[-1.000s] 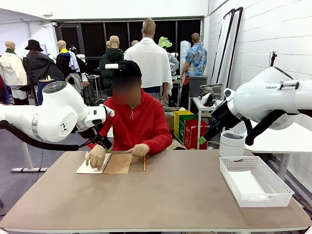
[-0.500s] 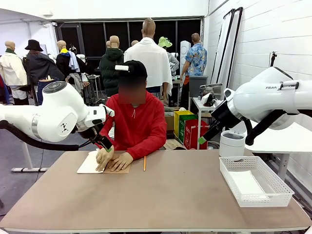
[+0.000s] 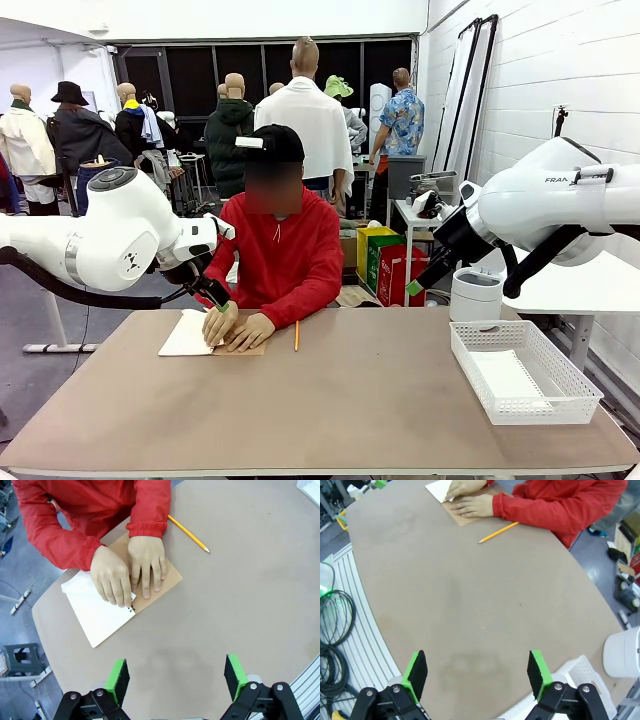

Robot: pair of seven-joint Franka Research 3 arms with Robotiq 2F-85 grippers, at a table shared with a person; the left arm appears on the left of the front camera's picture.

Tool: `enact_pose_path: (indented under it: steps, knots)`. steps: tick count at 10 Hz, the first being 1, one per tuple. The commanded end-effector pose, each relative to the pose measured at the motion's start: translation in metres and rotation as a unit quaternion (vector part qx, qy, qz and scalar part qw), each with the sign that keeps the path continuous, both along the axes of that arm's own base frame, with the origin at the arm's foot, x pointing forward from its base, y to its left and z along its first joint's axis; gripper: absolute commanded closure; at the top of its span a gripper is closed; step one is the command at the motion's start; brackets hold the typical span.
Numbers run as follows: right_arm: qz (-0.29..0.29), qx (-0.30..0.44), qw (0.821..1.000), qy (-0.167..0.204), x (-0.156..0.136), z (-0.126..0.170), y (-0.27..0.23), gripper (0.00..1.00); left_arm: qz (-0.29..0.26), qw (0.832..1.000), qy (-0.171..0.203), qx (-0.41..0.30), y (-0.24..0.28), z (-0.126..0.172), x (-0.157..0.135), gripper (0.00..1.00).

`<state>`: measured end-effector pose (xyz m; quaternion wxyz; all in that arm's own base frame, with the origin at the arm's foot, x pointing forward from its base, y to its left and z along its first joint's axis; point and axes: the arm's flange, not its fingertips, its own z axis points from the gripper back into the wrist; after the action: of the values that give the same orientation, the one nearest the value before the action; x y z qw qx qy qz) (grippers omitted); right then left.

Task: Sort the paper based on its condition.
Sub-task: If a person hands you a paper, place it in the Organizing basket , and if it's crumpled, put it in the Trash can.

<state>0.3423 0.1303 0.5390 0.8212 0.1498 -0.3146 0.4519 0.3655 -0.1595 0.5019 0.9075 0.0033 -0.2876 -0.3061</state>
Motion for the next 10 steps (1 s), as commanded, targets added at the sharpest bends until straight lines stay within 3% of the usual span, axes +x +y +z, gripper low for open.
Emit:
enact_pose_path:
  steps: [1,10]
  knots:
    - [0.003,0.005,1.0,0.0,0.0008,-0.0001,0.0008,0.0,-0.003,1.0,-0.002,0.0,0.0008,-0.0009,0.0007,0.0]
    - [0.003,0.005,1.0,0.0,0.0008,-0.0001,0.0008,0.0,-0.003,1.0,-0.002,0.0,0.0008,-0.0009,0.0007,0.0]
